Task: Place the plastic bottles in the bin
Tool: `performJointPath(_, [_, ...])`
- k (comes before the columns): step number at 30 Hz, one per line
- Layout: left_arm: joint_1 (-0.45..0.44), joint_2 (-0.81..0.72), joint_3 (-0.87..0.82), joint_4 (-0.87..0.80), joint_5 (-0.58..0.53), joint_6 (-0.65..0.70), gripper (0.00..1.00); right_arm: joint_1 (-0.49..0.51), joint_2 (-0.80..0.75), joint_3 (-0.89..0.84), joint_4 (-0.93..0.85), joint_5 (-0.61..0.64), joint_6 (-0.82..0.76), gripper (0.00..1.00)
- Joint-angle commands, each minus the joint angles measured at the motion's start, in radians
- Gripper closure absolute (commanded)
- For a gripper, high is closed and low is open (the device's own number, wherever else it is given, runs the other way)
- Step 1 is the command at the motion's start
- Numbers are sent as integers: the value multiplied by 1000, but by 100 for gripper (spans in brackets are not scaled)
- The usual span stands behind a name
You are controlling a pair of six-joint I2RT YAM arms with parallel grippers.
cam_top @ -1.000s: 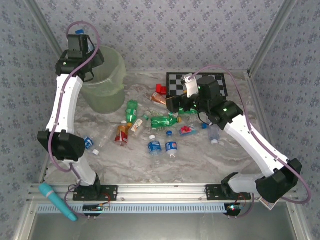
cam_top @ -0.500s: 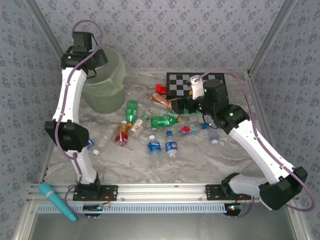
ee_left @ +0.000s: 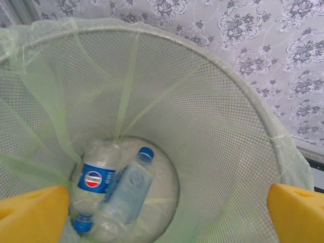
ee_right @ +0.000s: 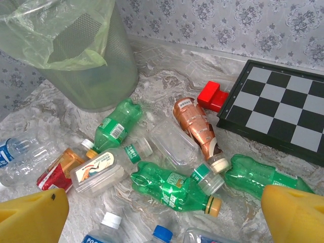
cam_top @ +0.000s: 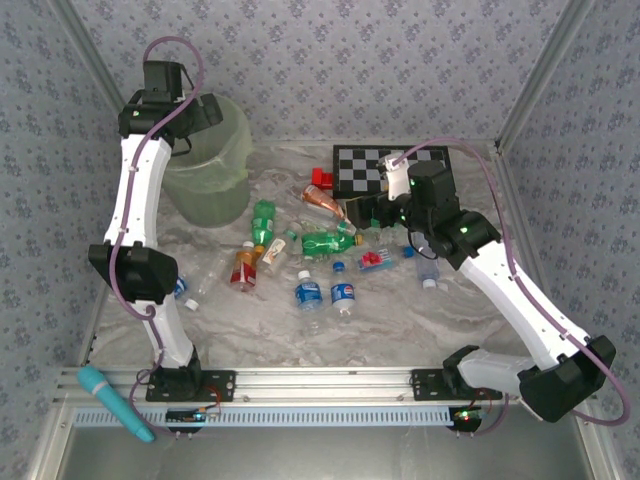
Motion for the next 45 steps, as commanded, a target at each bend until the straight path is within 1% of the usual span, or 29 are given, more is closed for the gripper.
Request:
performJointPath(1, [8,-26,26,-24,17,9,0,-6,7,0,-8,21,24,0])
performJointPath(4, [8,-41,13,-18,27,-6,0,-13,11,-9,-44,48,47,1])
performJointPath(9, [7,-74,-16,-5,60,-45,0,-47,8,-34,-115,232,130,0])
performJointPath(10, [7,-83,-24,0,64,-57,0,-58,7,-77,-133,256,147,0])
performJointPath(12, [8,-100,-36,11,56,-108,0,-92,6,-112,-176,274,197,0])
performJointPath(15, [7,-131,-55,23,18,-157,0,-197,4,-190,-208,190,288,1])
performJointPath(17, [11,-171,-112,72,74,-141,0,-255,-8,-260,-196,128,329,5])
performJointPath(19, [9,-221,-196,141,130,-114,0,-284,-20,-325,-188,121,359,7])
performJointPath(21, [7,-259,-268,195,173,-107,0,-303,-27,-373,-186,137,372,7])
performJointPath(23, [-3,-283,-306,209,187,-106,0,-326,-29,-412,-190,158,390,9])
performJointPath(27, [-40,-313,-363,208,197,-94,0,-387,-18,-489,-147,121,404,18])
performJointPath(33, [-103,-337,-384,198,198,-81,0,-421,46,-507,-72,128,406,22])
performJointPath(38, [-155,-353,-400,187,217,-81,0,-440,144,-486,-40,116,381,33])
performJointPath(45, [-216,-386,-426,182,235,-97,0,-443,243,-459,13,136,330,32])
